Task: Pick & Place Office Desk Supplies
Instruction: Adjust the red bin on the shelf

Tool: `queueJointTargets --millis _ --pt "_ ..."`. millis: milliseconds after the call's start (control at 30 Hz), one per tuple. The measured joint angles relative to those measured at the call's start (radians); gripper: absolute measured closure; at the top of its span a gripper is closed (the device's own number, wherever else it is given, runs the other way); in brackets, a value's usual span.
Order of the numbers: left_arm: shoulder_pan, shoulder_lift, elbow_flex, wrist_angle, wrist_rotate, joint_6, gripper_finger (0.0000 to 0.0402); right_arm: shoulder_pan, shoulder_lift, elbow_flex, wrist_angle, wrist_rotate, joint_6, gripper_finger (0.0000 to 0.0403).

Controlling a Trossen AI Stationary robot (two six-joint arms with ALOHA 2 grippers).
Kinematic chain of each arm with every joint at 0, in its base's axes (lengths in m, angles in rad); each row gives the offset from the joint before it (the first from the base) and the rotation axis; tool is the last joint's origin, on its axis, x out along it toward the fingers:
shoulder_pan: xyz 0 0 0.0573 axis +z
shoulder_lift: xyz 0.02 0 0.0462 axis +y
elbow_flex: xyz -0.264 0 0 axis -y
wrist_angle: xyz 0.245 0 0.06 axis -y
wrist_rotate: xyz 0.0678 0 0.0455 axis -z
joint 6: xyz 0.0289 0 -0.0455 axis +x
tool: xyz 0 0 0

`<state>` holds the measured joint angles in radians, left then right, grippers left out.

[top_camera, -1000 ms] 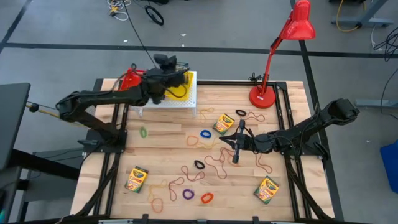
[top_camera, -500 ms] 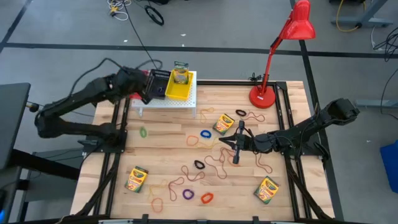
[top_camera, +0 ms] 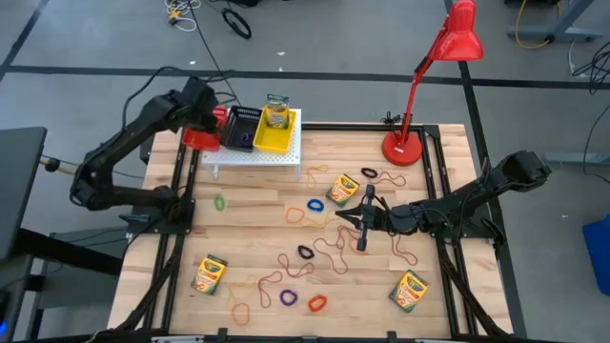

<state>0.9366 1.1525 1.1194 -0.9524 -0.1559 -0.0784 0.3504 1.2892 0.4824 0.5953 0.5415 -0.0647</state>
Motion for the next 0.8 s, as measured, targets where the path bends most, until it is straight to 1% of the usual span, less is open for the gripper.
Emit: queueJointTargets --millis 100,333,533,800 --pt "0.023 0.017 0.0 0.014 0.086 0.0 0.0397 0.0 0.0 0.0 0.0 0.0 0.0 0.0396" --pt "0.025 0.044 0.0 0.016 0.125 -0.014 0.0397 0.0 0.0 0.0 0.0 0.0 -0.003 0.0396" --pt "0.025 0.045 0.0 0.062 0.14 -0.045 0.0397 0.0 0.0 0.0 0.0 0.0 -0.003 0.0396" --pt "0.025 0.045 0.0 0.022 0.152 -0.065 0.0397 0.0 0.0 0.0 0.0 0.0 -0.003 0.0396"
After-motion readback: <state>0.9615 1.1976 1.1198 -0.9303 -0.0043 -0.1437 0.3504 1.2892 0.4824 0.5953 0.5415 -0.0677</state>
